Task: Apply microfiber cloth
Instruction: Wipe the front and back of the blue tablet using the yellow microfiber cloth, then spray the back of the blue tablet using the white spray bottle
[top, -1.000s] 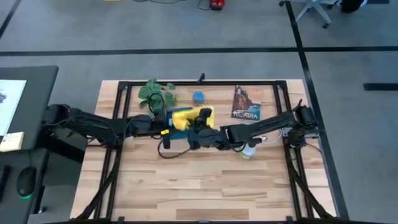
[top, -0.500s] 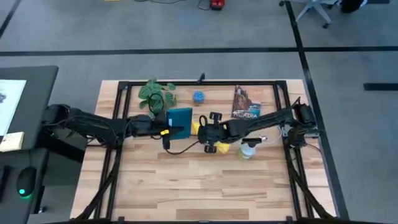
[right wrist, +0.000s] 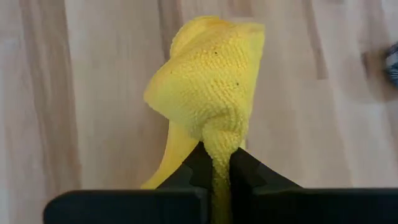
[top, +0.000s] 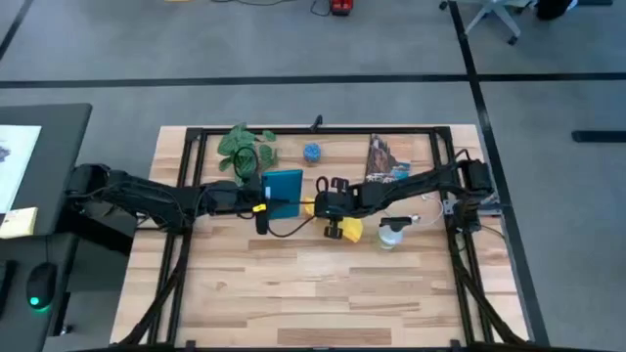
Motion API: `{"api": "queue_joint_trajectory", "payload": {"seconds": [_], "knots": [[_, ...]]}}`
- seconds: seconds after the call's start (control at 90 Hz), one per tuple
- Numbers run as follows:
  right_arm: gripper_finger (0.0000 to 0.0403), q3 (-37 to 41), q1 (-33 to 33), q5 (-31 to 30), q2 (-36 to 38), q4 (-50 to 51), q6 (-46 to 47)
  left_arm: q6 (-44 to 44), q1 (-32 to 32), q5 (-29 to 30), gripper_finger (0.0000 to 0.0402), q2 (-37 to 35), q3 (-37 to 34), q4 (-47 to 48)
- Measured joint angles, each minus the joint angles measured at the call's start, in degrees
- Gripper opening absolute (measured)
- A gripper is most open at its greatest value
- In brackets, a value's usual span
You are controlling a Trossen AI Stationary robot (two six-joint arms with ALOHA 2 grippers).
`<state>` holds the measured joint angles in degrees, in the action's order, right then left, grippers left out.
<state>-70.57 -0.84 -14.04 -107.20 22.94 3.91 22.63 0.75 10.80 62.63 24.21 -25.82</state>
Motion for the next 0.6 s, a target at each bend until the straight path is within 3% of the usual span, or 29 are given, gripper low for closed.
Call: {"api": "queue_joint_trajectory", "payload": {"seconds": [0.156, 0.456, 0.6], "knots": [[0.003, 1.4, -0.4, 3.5, 0.0, -2.9, 1.7, 0.2, 0.0, 0.0, 0.0011, 0.0, 0.0, 0.0], [0.0186, 1.4, -0.9, 9.1, 0.0, -4.5, 1.6, 0.5, 0.0, 0.0, 0.0011, 0.0, 0.0, 0.0], [0.0236, 0.0, -0.9, 13.7, 0.2, -6.4, -0.9, 0.5, 0.0, 0.1, 0.0011, 0.0, 0.0, 0.0]]}}
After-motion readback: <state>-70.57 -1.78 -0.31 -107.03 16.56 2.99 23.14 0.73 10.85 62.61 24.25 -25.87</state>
